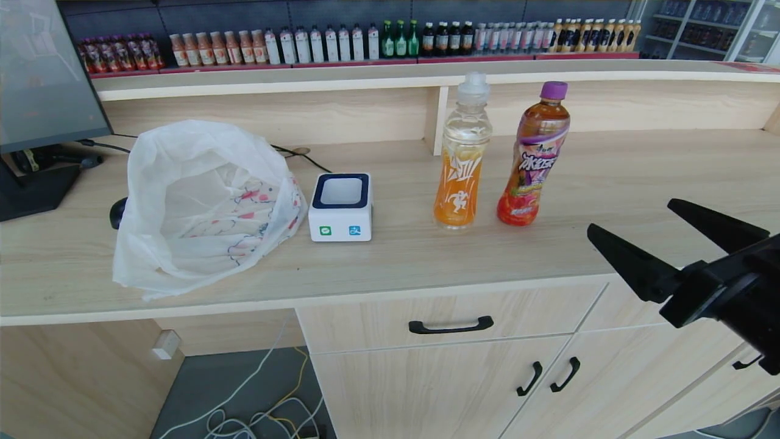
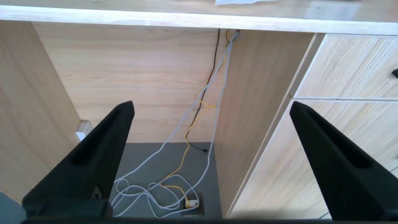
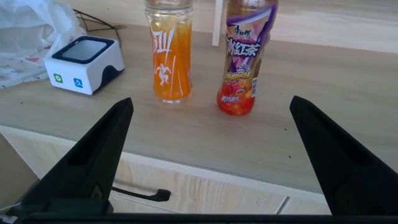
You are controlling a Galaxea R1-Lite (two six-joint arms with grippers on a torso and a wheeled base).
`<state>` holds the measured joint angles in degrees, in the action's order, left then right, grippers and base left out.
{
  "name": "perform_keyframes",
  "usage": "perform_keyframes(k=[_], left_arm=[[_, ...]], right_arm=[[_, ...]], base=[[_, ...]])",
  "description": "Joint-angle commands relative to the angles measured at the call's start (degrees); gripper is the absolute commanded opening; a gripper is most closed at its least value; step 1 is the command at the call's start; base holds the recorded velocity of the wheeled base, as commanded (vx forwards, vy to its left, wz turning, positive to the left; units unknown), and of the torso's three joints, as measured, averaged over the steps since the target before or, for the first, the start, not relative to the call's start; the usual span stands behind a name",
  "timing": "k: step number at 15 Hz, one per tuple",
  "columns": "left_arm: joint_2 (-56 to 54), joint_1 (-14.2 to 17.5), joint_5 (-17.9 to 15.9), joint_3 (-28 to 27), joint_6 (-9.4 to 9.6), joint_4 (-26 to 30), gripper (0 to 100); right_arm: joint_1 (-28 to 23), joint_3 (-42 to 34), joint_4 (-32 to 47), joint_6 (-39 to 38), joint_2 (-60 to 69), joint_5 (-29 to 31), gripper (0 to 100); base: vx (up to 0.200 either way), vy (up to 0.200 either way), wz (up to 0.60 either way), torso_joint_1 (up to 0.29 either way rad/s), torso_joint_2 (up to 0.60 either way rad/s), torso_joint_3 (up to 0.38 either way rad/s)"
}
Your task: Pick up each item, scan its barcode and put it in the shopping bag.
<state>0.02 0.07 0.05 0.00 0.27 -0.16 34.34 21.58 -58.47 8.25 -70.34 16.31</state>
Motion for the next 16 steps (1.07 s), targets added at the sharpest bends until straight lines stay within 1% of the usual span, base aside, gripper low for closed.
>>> perform_keyframes(k=[1, 8, 11, 16], left_arm=[[0.0, 0.0, 0.0, 0.0, 0.0, 0.0, 100], [0.0, 0.0, 0.0, 0.0, 0.0, 0.0, 100], [0.0, 0.0, 0.0, 0.0, 0.0, 0.0, 100], [0.0, 0.0, 0.0, 0.0, 0.0, 0.0, 100]], right_arm=[[0.6, 0.7, -1.3, -0.1, -4.5, 0.8, 100], [0.3, 7.0, -2.7, -1.0, -12.1, 0.8, 100], [0.3, 8.9, -4.6, -3.2, -14.8, 0.8, 100], [0.3, 11.6, -4.6, -3.2, -18.2, 0.8, 100]], base=[[0.0, 0.0, 0.0, 0.0, 0.0, 0.0], [0.0, 0.0, 0.0, 0.0, 0.0, 0.0], [0.0, 0.0, 0.0, 0.0, 0.0, 0.0], [0.0, 0.0, 0.0, 0.0, 0.0, 0.0]])
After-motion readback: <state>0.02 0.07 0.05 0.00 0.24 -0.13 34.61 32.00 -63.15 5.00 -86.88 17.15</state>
